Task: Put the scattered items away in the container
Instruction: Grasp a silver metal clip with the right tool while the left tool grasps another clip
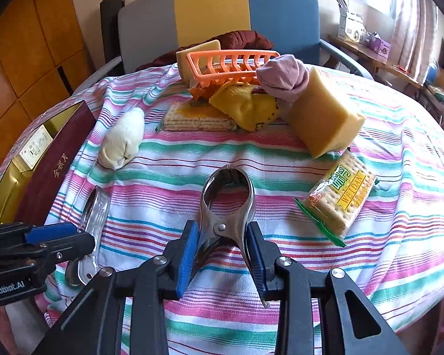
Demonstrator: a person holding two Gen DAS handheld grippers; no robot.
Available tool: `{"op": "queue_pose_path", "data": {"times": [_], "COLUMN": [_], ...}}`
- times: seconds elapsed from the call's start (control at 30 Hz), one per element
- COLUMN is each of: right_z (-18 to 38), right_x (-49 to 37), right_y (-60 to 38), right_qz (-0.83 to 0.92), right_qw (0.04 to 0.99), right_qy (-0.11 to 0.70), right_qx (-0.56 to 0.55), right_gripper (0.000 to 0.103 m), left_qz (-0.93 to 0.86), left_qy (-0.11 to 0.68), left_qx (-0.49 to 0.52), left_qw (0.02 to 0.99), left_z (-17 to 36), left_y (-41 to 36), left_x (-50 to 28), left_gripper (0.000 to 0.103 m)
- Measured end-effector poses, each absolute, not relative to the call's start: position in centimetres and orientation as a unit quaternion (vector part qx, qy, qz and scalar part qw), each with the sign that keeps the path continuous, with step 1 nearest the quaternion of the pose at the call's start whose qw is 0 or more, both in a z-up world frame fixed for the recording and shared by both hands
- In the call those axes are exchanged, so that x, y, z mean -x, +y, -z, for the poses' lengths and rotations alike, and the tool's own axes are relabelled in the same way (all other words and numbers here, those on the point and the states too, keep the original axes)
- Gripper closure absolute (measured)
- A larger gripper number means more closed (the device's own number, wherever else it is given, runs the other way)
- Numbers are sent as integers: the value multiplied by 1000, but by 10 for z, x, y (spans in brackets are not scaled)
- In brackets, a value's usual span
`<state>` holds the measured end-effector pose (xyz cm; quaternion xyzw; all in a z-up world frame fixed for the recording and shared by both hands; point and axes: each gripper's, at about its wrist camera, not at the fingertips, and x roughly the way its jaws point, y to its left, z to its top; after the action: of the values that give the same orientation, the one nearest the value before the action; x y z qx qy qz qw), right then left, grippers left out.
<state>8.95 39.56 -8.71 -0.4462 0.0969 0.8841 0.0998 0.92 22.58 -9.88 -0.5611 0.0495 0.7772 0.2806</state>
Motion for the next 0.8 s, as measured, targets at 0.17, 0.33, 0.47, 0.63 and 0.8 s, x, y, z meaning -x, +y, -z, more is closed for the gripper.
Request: {"op": "queue_pose_path", "data": {"times": [0.17,0.33,0.47,0.63,0.8], "right_z": [88,92,94,95,93], "right_x": [-87,-85,-84,-84,-85], "right_y": [395,397,400,401,403], "right_qz": [-885,-882,-881,-881,-879], "right_qw": [91,84,81,83,85], "right_qy": [102,112,120,120,136], "right_qx": [446,449,450,449,450], "right_gripper": [68,67,66,66,67], "left_qz": [-772,-775,-762,-771,-777], "left_qy": [16,22,13,12,32], "left_qx": [575,573,585,573,558], "left_qw": [272,265,276,278,289], "left_z": [101,107,120,121,113], "left_y": [216,225,229,231,231], "left_x": [-6,-3,0,0,-6], "left_gripper": [65,60,58,60,66]}}
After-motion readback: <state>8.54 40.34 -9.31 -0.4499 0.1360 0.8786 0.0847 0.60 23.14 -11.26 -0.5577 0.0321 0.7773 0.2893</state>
